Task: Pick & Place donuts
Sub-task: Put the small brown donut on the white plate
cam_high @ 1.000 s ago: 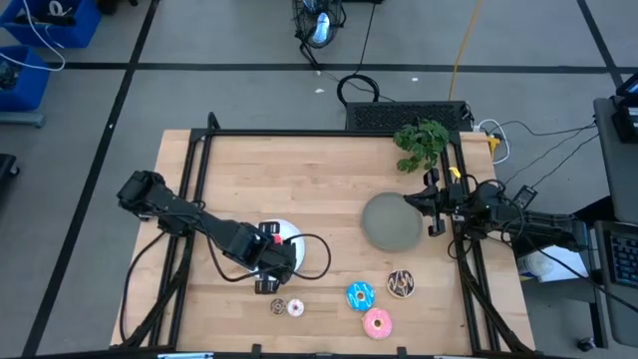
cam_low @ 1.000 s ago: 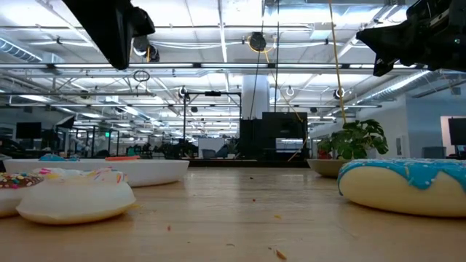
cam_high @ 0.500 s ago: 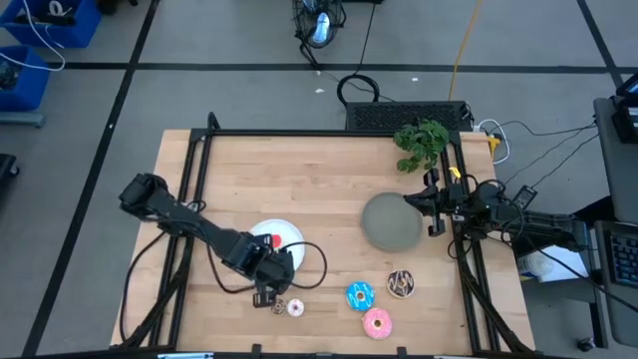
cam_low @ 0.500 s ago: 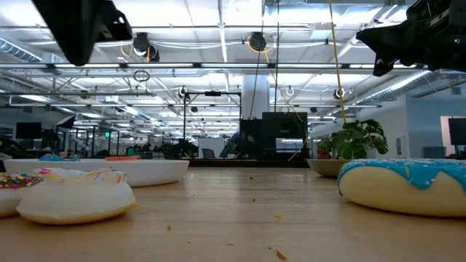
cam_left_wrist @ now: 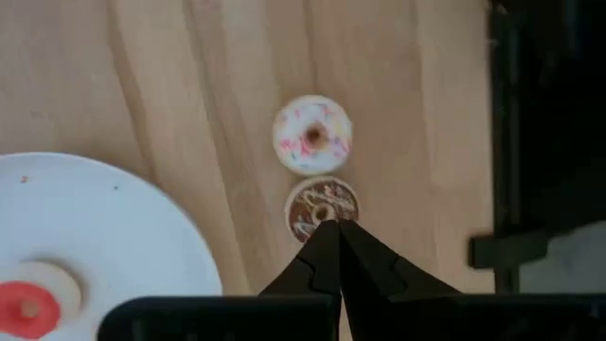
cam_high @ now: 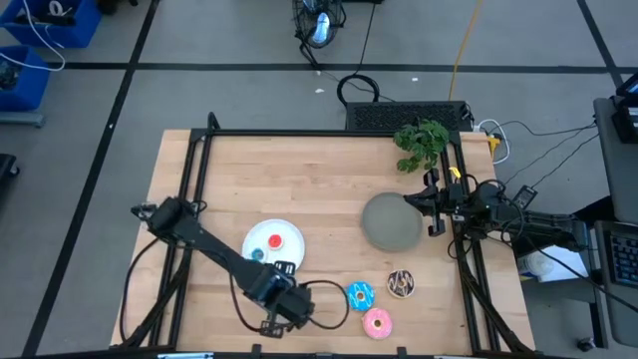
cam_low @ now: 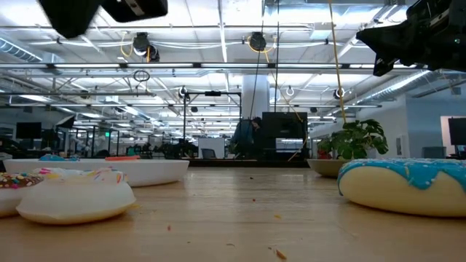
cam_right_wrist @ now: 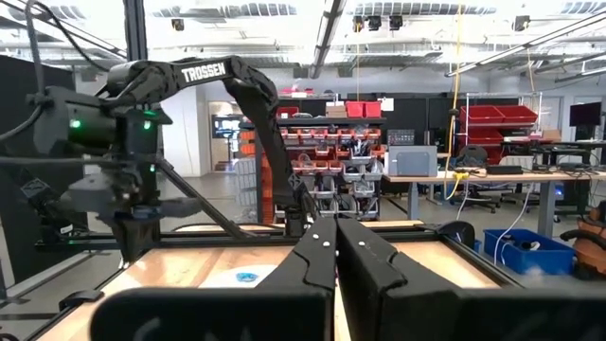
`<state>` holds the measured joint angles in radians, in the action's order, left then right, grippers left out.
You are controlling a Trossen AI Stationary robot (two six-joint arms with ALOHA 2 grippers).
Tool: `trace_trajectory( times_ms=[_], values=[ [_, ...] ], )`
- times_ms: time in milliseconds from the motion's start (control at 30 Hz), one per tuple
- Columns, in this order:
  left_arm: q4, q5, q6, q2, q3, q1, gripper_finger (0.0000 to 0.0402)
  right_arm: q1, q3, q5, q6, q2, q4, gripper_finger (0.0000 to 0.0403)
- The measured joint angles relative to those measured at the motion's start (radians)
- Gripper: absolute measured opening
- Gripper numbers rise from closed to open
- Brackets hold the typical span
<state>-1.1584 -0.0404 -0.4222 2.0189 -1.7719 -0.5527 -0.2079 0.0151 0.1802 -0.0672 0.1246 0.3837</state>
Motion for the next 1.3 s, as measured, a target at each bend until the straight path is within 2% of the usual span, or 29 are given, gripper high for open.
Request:
trace_trajectory(
  times_ms=[233, 467, 600, 833, 1000, 1133, 1300],
  values=[
    [-0.015, -0.031, -0.112, 0.054, -0.005, 0.022, 0.0013, 0.0, 0.0, 0.0, 0.0, 0.0, 0.0, 0.0],
    [-0.011, -0.005, 0.048, 0.056, -0.005, -0.015, 0.0055, 0.0, 0.0, 0.0, 0.0, 0.0, -0.001, 0.0],
    [0.017, 0.082, 0.057, 0.056, -0.005, -0.059, 0.0099, 0.0, 0.0, 0.0, 0.0, 0.0, 0.0, 0.0],
    [0.069, 0.094, -0.088, 0.056, -0.001, -0.076, 0.0217, 0.0, 0.0, 0.0, 0.0, 0.0, 0.0, 0.0],
    [0.067, 0.077, -0.106, 0.056, 0.046, -0.085, 0.0287, 0.0, 0.0, 0.0, 0.001, 0.0, 0.003, 0.0],
    [0.101, 0.065, -0.097, 0.056, 0.108, -0.09, 0.0313, 0.0, 0.0, 0.0, 0.001, 0.0, 0.004, 0.0],
    [0.241, 0.025, -0.042, 0.056, 0.195, -0.09, 0.0319, 0.0, 0.0, 0.0, 0.0, 0.0, 0.004, 0.0]
  ],
)
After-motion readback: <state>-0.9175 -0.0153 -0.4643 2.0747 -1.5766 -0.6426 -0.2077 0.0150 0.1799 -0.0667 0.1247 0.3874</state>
